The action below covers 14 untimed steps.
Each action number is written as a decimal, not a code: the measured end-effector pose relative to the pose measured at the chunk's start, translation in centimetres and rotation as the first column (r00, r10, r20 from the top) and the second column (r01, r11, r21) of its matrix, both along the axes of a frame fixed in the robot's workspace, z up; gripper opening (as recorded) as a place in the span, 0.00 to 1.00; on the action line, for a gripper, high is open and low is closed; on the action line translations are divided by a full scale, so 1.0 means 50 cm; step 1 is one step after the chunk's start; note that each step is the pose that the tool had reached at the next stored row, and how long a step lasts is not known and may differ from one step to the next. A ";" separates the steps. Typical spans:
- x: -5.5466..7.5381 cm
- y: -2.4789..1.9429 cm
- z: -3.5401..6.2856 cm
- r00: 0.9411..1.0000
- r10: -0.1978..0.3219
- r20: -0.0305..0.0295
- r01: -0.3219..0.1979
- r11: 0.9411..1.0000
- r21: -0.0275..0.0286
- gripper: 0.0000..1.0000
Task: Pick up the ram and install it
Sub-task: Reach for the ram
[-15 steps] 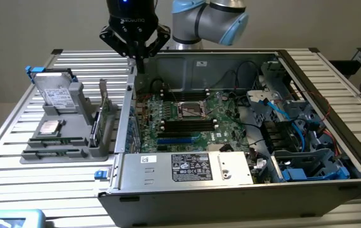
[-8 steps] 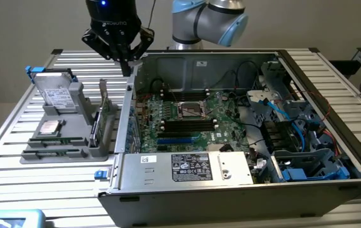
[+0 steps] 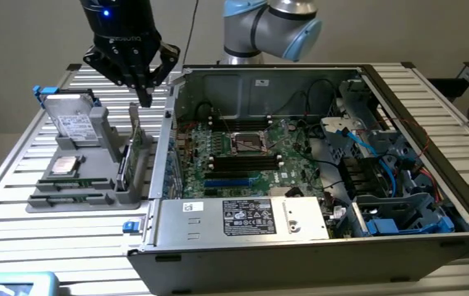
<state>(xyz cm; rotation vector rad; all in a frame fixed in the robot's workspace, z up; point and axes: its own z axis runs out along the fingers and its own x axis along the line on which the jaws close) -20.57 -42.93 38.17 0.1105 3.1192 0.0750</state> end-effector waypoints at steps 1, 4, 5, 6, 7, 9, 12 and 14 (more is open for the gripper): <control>-0.008 -0.0032 -0.001 1.000 0.000 0.000 0.000 1.000 0.000 0.11; -0.033 -0.0106 -0.005 1.000 0.000 0.000 0.000 1.000 0.000 0.11; -0.041 -0.0124 -0.006 1.000 0.000 0.000 0.000 1.000 0.000 0.11; -0.050 -0.0136 -0.007 1.000 0.000 -0.001 0.000 1.000 0.000 0.11; -0.059 -0.0140 -0.008 1.000 0.000 -0.001 0.000 1.000 0.000 0.11; -0.077 -0.0142 -0.011 1.000 0.000 -0.003 0.000 1.000 0.000 0.11; -0.102 -0.0172 -0.016 1.000 0.000 -0.008 0.000 1.000 0.000 0.11; -0.114 -0.0209 -0.022 1.000 0.000 -0.015 0.000 1.000 0.000 0.11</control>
